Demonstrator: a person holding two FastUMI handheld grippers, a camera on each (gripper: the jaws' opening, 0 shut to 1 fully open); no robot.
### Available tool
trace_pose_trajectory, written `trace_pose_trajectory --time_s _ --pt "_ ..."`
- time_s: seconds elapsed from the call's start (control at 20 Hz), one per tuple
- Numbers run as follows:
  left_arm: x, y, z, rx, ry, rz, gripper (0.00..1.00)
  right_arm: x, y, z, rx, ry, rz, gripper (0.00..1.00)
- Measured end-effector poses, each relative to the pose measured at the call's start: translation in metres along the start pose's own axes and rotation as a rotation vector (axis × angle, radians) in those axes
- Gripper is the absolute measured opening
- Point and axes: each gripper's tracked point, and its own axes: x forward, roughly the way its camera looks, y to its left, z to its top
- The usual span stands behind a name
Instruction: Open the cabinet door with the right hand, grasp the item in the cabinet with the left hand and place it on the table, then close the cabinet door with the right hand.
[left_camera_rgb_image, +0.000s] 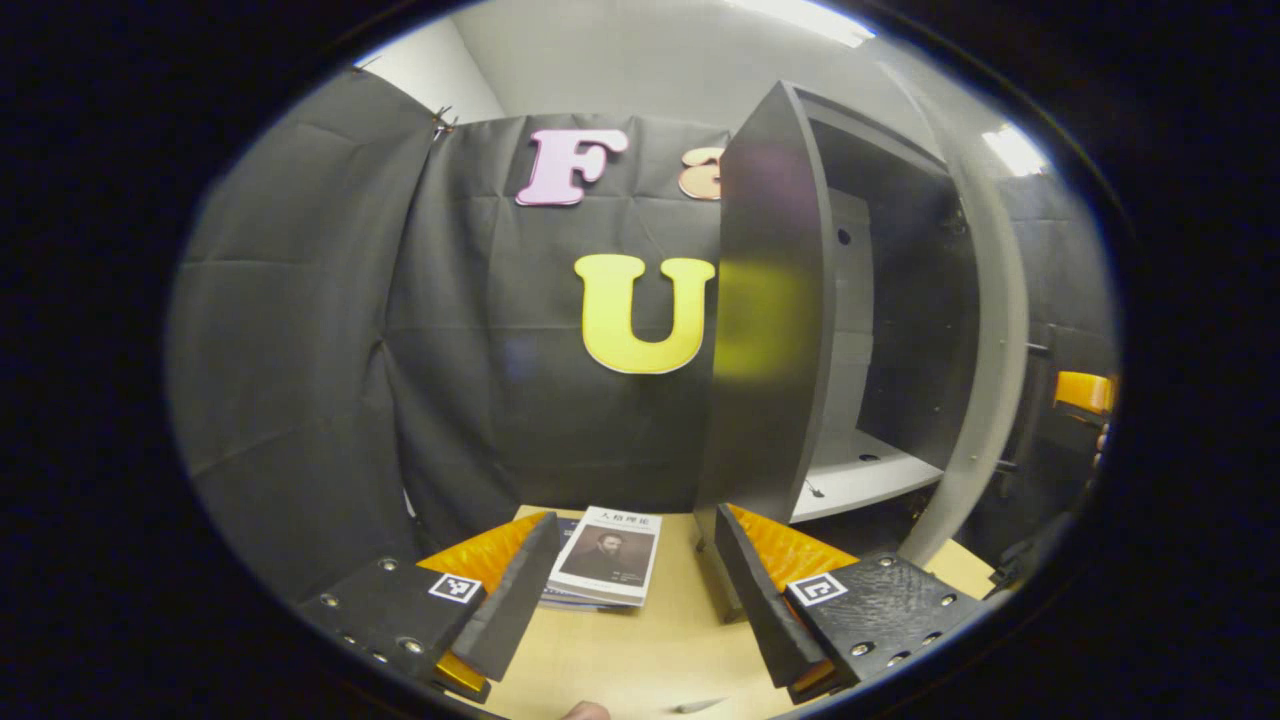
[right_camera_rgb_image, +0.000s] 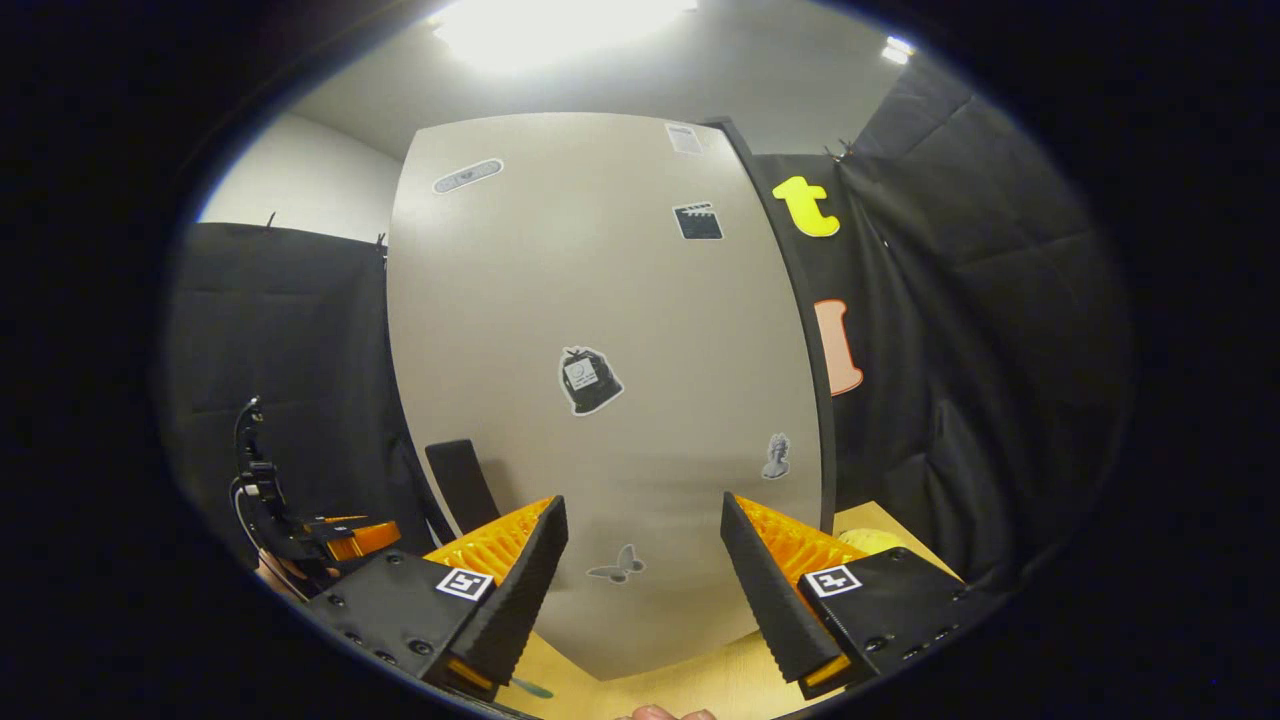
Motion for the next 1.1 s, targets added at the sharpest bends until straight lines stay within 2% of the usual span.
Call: trace_pose_trajectory --time_s 0.05,0.2,0.25,0.35,0.4,0.45,0.7,0.8,0.9,1.1 --pt "0.000 -0.004 0.000 0.000 -0.006 -0.015 0.92 0.002 -0.003 -0.001 0.004 0.006 -0.019 0.97" --pt "-0.005 -0.019 0.009 0.001 -0.031 -0.056 0.92 0.001 -0.022 0.000 0.004 0.015 -0.084 0.98" --pt "-0.007 -0.025 0.013 -0.002 -0.042 -0.066 0.95 0.002 -0.026 0.003 0.009 0.009 -0.089 0.98" --pt "-0.013 -0.038 0.019 -0.010 -0.055 -0.072 0.92 0.000 -0.037 0.011 0.014 -0.017 -0.081 0.98" --pt "-0.016 -0.043 0.021 -0.010 -0.060 -0.064 0.95 0.000 -0.046 0.016 0.005 -0.031 -0.084 0.98" --pt "-0.019 -0.046 0.026 -0.010 -0.068 -0.048 0.92 -0.001 -0.053 0.019 -0.014 -0.040 -0.089 0.98" --pt "-0.041 -0.073 0.041 -0.070 -0.110 0.048 0.92 -0.002 -0.096 0.032 -0.070 -0.036 -0.093 0.98" --pt "-0.050 -0.074 0.039 -0.076 -0.101 0.111 0.91 -0.007 -0.118 0.041 -0.116 -0.066 -0.106 0.98" --pt "-0.061 -0.079 0.034 -0.094 -0.097 0.168 0.91 -0.009 -0.132 0.043 -0.131 -0.070 -0.090 0.98" --pt "-0.083 -0.108 0.032 -0.119 -0.108 0.214 0.91 -0.017 -0.156 0.043 -0.127 -0.058 -0.044 0.98"
